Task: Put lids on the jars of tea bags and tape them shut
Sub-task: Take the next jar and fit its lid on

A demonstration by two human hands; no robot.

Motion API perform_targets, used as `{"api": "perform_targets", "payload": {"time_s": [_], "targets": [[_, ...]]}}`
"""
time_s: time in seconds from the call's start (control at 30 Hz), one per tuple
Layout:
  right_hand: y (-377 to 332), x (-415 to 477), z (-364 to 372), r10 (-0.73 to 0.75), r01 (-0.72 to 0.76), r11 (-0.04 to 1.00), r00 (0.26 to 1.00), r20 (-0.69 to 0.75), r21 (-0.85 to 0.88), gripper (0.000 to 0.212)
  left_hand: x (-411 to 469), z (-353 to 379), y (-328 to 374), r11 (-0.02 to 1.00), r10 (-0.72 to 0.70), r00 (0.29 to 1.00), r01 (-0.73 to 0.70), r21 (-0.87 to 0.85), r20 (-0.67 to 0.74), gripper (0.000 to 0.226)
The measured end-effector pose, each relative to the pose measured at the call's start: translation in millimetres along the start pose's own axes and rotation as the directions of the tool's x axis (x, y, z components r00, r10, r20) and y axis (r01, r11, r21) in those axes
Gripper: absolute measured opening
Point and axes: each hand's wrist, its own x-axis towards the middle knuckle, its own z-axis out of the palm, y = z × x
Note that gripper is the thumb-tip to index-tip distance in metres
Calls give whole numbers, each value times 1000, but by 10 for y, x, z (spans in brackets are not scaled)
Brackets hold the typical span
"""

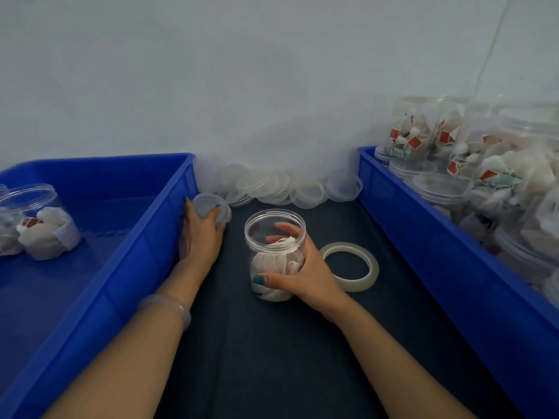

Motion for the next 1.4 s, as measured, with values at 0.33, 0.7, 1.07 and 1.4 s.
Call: {"api": "perform_targets", "payload": {"time_s": [0.33, 0.7, 1.07, 1.4], "targets": [[2, -4, -2, 4, -4, 1000, 1000, 4, 1, 89, -50, -15, 22, 998, 50, 988, -44, 47, -147, 47], [-28, -15, 15, 4, -4, 1000, 1000, -7, -7, 89, 42, 61, -24, 998, 51, 999, -51, 28, -12, 70], [14, 20, 19, -1, 0, 1000, 1000, -15, -9, 87, 159, 76, 44, 999, 12, 993, -15, -31, -121, 86], [10, 27, 23, -5, 5, 1000, 1000, -13, -19, 87, 107, 23, 26, 928, 101, 961, -184, -324, -258, 53]]}}
